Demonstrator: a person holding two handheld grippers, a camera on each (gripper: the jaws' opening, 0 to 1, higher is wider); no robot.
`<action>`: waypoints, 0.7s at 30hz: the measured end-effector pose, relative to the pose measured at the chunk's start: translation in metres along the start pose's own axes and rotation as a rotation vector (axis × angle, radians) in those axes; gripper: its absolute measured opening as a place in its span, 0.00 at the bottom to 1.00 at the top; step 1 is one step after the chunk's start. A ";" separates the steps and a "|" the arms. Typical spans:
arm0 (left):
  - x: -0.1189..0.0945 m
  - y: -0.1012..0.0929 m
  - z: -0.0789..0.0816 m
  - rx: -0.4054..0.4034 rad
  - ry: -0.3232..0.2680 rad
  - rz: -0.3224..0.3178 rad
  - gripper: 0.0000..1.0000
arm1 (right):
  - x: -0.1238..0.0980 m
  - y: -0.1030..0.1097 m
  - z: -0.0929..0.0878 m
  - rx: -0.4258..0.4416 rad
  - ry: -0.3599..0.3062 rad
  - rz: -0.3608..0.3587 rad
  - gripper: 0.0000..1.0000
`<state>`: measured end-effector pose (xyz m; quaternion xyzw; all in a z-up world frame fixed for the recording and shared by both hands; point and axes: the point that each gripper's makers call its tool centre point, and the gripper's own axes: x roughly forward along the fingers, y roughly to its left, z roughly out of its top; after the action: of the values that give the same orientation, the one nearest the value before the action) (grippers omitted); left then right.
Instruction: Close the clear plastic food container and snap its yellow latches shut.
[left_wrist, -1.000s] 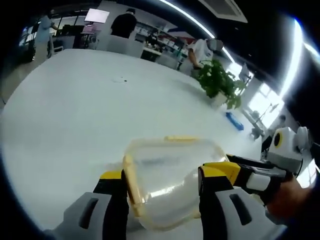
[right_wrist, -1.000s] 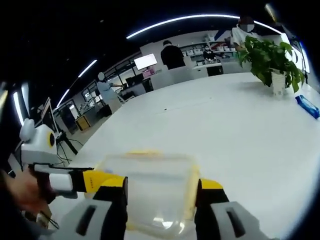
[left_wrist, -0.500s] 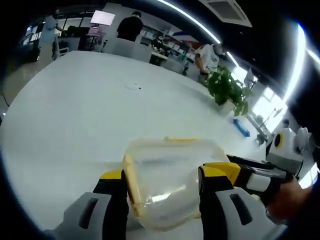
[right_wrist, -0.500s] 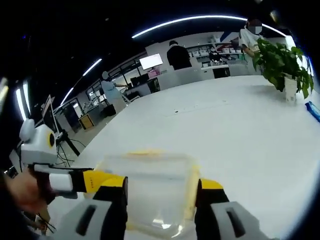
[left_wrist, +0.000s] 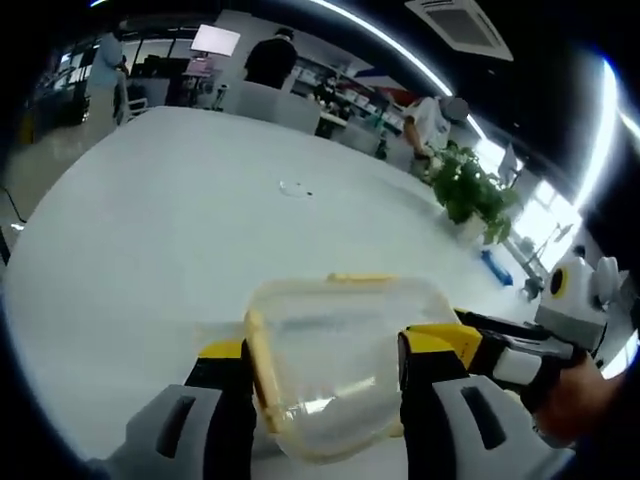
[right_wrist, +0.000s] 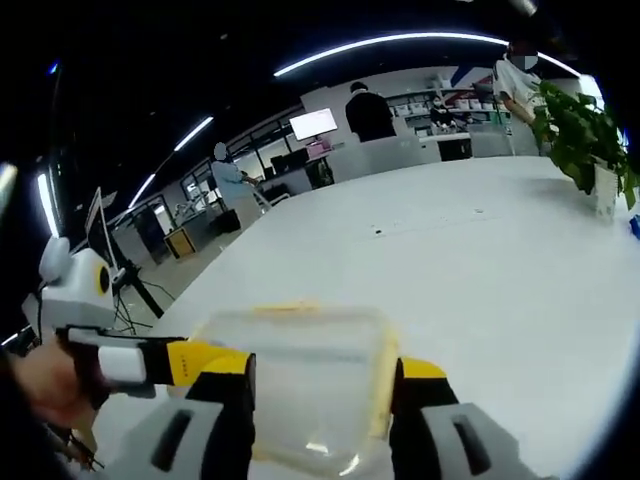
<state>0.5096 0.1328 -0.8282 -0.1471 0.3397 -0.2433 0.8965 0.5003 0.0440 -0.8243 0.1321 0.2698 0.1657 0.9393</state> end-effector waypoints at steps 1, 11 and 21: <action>0.001 0.002 0.003 0.001 -0.001 0.000 0.57 | 0.003 0.002 0.001 0.003 0.002 -0.002 0.53; 0.006 0.013 0.013 0.013 -0.006 0.011 0.59 | 0.016 0.006 0.007 0.004 0.003 -0.004 0.53; 0.004 0.014 0.013 0.001 -0.012 0.017 0.60 | 0.015 0.005 0.007 0.022 -0.010 -0.013 0.53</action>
<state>0.5259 0.1434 -0.8270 -0.1452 0.3353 -0.2349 0.9007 0.5152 0.0537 -0.8237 0.1417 0.2678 0.1558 0.9402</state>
